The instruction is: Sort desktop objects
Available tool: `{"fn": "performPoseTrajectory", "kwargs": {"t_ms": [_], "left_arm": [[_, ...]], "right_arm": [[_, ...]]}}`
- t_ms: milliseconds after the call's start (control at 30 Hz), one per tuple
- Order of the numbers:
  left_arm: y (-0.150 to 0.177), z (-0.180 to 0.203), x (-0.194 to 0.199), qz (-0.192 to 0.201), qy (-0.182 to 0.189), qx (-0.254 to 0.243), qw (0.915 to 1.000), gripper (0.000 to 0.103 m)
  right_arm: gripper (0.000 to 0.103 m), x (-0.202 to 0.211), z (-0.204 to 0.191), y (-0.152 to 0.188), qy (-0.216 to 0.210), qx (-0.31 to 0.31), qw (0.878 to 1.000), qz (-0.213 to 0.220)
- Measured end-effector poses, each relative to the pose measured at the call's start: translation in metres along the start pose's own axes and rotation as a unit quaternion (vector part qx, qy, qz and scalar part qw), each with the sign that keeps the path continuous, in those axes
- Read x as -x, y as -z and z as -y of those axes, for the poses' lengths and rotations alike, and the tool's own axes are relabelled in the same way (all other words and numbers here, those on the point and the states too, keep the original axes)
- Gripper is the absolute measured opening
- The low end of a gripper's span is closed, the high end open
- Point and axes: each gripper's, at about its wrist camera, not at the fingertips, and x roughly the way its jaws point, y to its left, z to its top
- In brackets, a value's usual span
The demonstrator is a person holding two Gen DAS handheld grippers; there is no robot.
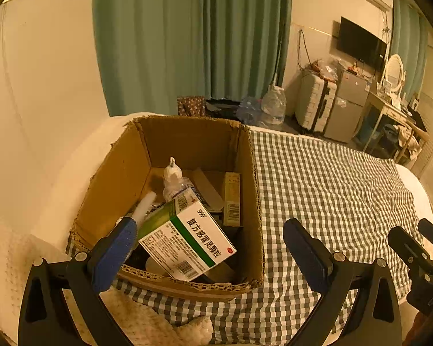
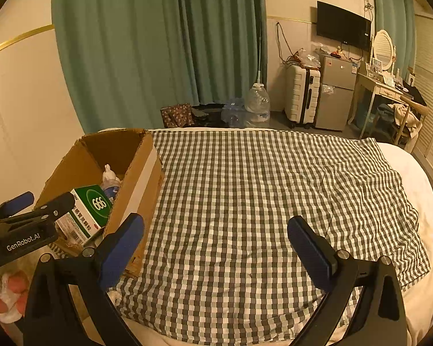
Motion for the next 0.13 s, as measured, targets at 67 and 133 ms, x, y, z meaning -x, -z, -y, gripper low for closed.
{"fn": "performPoseTrajectory", "kwargs": {"t_ms": [67, 133], "left_arm": [[0.0014, -0.0003, 0.0050, 0.020, -0.008, -0.005, 0.9998, 0.103], [0.0009, 0.0019, 0.0069, 0.027, -0.013, -0.015, 0.9994, 0.103]], "right_arm": [[0.100, -0.0001, 0.0002, -0.0003, 0.001, 0.000, 1.000, 0.000], [0.100, -0.0010, 0.0006, 0.0005, 0.003, 0.002, 1.000, -0.002]]}}
